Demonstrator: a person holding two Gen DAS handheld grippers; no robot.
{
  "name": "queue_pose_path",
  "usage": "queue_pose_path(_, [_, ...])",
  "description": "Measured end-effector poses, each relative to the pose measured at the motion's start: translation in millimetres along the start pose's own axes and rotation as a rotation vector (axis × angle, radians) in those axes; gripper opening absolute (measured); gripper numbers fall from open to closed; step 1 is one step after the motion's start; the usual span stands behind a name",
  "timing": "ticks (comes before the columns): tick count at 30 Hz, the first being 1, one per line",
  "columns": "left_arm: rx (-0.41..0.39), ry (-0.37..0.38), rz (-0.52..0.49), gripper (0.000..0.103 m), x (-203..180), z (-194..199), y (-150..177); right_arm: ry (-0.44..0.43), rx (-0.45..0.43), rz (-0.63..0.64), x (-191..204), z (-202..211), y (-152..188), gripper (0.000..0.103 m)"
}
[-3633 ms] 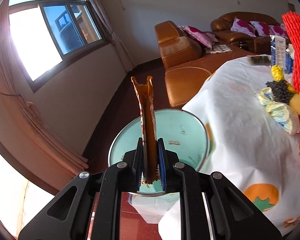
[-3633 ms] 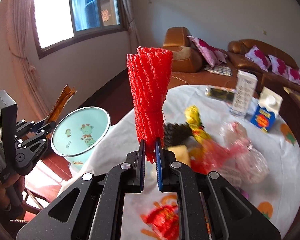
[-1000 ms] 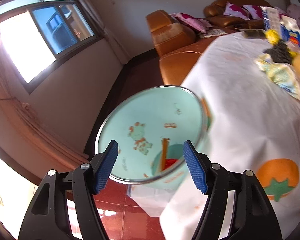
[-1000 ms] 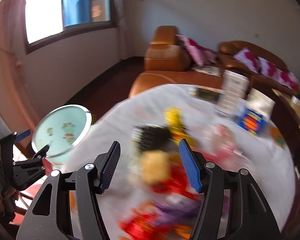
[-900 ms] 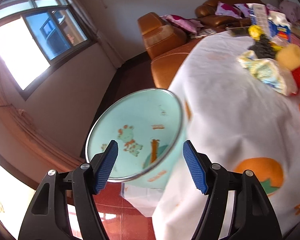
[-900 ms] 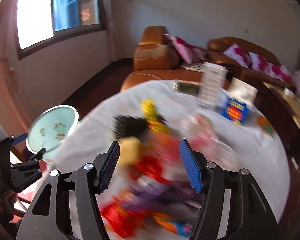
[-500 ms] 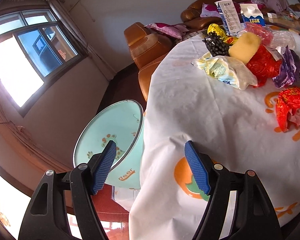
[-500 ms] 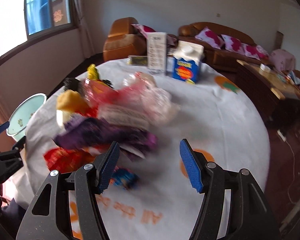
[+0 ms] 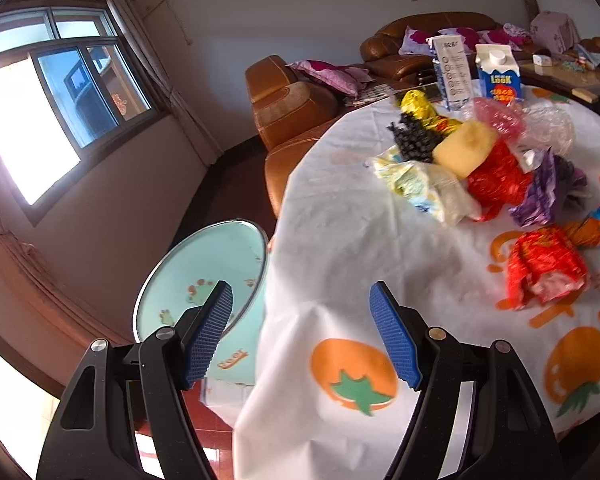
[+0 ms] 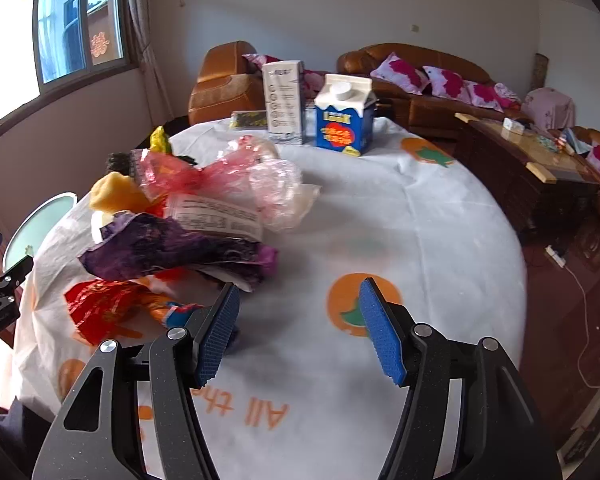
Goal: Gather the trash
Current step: 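Move both open grippers back toward the trash on the table, then grasp the colourful candy wrapper with the left gripper while the right grasps a clear bag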
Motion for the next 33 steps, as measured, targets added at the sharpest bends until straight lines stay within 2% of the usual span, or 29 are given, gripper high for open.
queue_pose_path(8, [-0.029,0.114,-0.027,0.071,-47.1,24.5,-8.0,0.035,0.007,-0.047,-28.9,5.1,22.0,0.062])
queue_pose_path(12, [-0.037,0.161,-0.060,0.080,-70.4,33.1,-8.4,0.040,-0.001,-0.078,-41.1,13.4,33.7,0.062])
queue_pose_path(17, [-0.015,0.207,-0.120,0.081,-100.2,33.0,0.3,0.050,-0.006,-0.115,-52.6,16.2,43.2,0.062])
queue_pose_path(20, [0.021,0.205,-0.152,0.081,-112.9,19.9,9.8,0.043,-0.009,-0.124,-53.1,14.9,43.7,0.062])
queue_pose_path(22, [0.079,0.221,-0.144,0.068,-115.5,7.6,13.1,0.038,-0.015,-0.111,-48.2,15.1,42.6,0.062])
queue_pose_path(23, [0.106,0.239,-0.136,0.051,-116.0,3.0,13.5,0.034,-0.016,-0.107,-46.5,14.6,42.7,0.062])
queue_pose_path(24, [0.139,0.274,-0.126,0.039,-115.9,-0.7,14.2,0.027,-0.017,-0.104,-44.6,13.9,42.8,0.062])
queue_pose_path(27, [0.147,0.316,-0.147,0.019,-118.0,0.0,15.8,0.021,-0.017,-0.102,-42.0,12.5,43.1,0.062])
queue_pose_path(30, [0.154,0.335,-0.144,0.014,-116.7,3.0,14.2,0.014,-0.015,-0.096,-38.3,11.2,42.6,0.062])
queue_pose_path(33, [0.132,0.353,-0.127,0.013,-103.6,15.7,7.2,0.017,-0.020,-0.091,-36.5,12.4,41.4,0.062])
Point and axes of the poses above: each gripper's, at about its wrist camera, not at the fingertips, and z roughly against the way its jaws point, x to its left, y to its underside, the point moved 2 cm from there along -z, roughly the way its jaws point, and after that the axes turned 15 degrees about z, right-handed, at the moved point
